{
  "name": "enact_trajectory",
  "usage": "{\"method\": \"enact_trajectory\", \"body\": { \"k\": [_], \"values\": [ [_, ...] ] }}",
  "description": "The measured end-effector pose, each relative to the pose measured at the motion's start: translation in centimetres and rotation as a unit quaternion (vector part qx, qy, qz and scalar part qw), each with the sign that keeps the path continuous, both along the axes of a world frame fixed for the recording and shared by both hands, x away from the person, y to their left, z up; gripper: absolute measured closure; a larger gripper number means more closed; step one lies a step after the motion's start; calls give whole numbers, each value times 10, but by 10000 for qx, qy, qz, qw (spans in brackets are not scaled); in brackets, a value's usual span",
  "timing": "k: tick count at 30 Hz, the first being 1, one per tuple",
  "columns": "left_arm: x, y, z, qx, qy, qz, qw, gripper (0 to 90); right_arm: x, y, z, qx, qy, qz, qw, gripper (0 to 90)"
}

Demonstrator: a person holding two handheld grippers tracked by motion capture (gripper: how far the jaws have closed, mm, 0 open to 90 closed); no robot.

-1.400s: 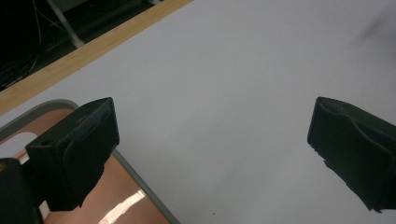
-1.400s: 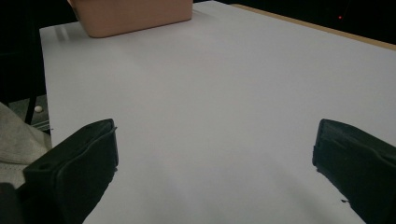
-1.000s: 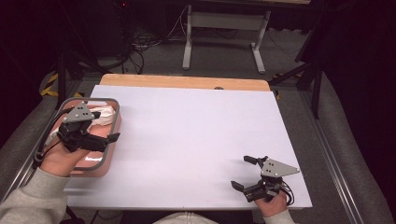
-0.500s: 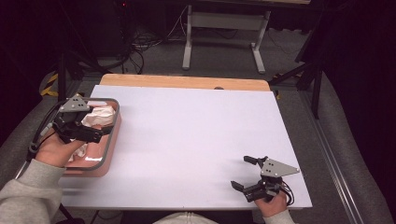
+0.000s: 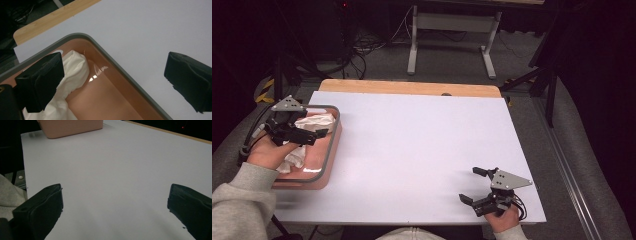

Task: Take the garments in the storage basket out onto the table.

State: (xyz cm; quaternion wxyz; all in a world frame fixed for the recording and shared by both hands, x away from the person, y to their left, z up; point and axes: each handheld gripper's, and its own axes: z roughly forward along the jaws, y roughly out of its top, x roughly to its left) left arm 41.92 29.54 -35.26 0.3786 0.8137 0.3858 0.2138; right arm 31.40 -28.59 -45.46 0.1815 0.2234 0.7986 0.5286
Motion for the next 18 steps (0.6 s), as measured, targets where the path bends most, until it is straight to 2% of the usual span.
{"method": "enact_trajectory", "body": {
  "k": [4, 11, 18],
  "values": [
    [9, 5, -4, 59, 138, 104, 9998, 38, 0, 0, 0, 7, 1, 9, 10000, 8],
    [19, 9, -8, 130, 172, 169, 9996, 37, 0, 0, 0, 1, 14, 14, 10000, 8],
    [33, 16, -12, 419, 342, 282, 9981, 35, 0, 0, -1, -7, 14, 22, 10000, 8]
  ]
}}
